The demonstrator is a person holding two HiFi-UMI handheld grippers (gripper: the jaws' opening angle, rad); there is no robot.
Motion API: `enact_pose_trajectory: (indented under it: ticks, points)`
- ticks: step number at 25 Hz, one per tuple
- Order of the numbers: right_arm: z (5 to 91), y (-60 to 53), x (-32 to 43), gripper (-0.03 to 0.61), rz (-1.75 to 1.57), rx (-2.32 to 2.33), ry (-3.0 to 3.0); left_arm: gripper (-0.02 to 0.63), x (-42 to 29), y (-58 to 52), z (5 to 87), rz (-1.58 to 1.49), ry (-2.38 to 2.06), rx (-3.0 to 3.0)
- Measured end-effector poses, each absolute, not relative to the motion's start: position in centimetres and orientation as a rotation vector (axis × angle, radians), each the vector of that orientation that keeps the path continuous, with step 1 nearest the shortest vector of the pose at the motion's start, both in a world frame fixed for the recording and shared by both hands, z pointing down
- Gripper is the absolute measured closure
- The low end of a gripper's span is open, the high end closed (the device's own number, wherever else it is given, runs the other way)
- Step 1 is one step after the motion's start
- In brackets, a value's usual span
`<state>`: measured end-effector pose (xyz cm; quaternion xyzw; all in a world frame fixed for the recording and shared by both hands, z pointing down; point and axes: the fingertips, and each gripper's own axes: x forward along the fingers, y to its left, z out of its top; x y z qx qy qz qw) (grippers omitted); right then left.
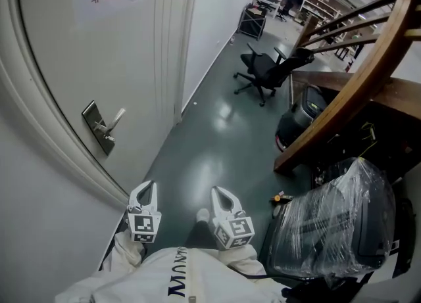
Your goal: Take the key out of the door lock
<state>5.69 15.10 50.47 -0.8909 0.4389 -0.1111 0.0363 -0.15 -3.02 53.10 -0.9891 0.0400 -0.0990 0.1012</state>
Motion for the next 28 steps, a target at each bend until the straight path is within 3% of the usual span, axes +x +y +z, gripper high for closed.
enact_pose_trajectory:
  ticks: [15, 28]
  points:
    - [51.0, 10.6, 20.4, 0.584, -0.384, -2.628, 1.491, 0.614, 12.4, -6.1, 52.3, -0.334, 0.259, -2.875]
    - [52.6, 7.1, 29.2, 0.584, -0.440, -2.482, 1.683, 0.614, 18.5, -8.2, 53.4, -0.438, 0.470, -2.835]
